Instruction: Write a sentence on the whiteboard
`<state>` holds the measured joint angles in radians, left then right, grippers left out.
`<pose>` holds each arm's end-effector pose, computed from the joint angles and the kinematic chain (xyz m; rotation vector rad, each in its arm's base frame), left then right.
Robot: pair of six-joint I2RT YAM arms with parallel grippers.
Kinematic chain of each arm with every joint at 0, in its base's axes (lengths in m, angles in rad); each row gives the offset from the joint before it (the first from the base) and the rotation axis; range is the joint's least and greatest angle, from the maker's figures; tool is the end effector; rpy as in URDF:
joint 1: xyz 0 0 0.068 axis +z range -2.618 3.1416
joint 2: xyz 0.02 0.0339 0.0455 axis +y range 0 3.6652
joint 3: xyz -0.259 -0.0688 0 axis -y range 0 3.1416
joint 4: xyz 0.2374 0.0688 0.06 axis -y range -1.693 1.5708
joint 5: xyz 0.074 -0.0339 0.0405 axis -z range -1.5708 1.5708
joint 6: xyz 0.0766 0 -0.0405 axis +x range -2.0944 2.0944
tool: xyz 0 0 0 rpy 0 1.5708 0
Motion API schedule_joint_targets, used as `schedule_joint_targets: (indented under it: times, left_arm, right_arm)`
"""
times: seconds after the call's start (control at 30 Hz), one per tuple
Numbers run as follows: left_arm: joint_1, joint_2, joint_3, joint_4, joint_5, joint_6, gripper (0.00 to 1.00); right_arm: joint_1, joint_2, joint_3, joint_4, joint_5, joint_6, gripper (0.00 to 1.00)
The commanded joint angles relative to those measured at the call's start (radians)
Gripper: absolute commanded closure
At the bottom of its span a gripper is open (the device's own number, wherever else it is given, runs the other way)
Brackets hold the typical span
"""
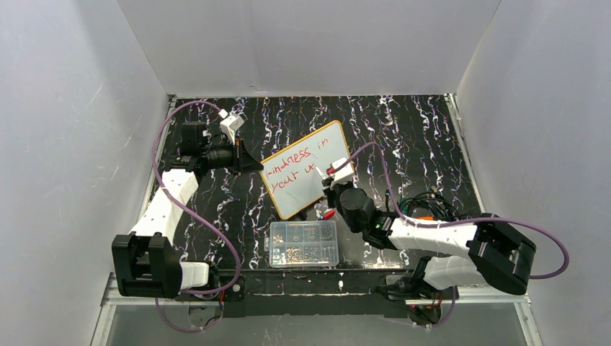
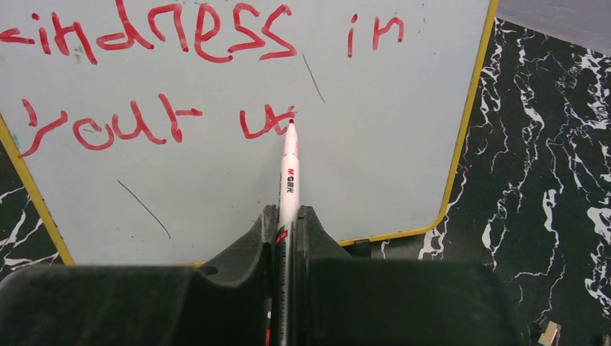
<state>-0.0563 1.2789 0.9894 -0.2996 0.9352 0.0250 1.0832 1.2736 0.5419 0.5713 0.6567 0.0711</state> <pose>0.2855 -0.0778 0.2849 0.6139 1.9549 -1.0153 0.1790 0.2377 0.2257 -0.3787 1.6637 0.2933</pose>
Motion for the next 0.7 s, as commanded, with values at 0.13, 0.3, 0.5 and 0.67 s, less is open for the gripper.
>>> schedule_joint_targets:
  times: [0.13,0.3,0.5,0.67]
  left_arm:
    - [-0.007,-0.043,-0.005,-0.004,0.041,0.0,1.0]
    - [-0.007,-0.041,-0.005,-0.004,0.039,0.001,1.0]
    - [-0.007,-0.039,-0.005,-0.004,0.039,0.001,1.0]
    - [-0.007,-0.038,-0.004,-0.004,0.039,0.001,1.0]
  right_arm:
    - [-0.018,0.019,0.024,0.066,0.024,-0.043,0.99]
    - [-0.022,0.037,0.036,0.082,-0.002,-0.059,0.99]
    - [-0.029,0.052,0.039,0.095,0.031,-0.066,0.99]
    - [-0.041,0.057,0.044,0.109,0.042,-0.068,0.99]
